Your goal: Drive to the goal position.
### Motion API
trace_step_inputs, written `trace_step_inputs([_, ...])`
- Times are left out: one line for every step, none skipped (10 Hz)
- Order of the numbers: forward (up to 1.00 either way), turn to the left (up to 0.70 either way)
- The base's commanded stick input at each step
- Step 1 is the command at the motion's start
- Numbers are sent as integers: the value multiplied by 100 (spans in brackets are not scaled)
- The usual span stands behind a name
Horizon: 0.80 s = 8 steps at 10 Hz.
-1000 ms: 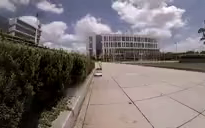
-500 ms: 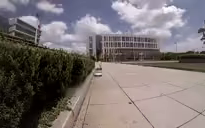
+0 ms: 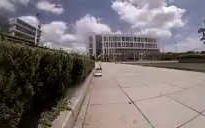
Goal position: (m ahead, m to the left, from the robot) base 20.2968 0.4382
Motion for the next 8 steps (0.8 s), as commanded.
trace_step_inputs([4,0])
trace_step_inputs([4,0])
trace_step_inputs([4,0])
trace_step_inputs([2,0])
trace_step_inputs([0,0])
trace_step_inputs([0,0])
trace_step_inputs([0,0])
trace_step_inputs([4,0])
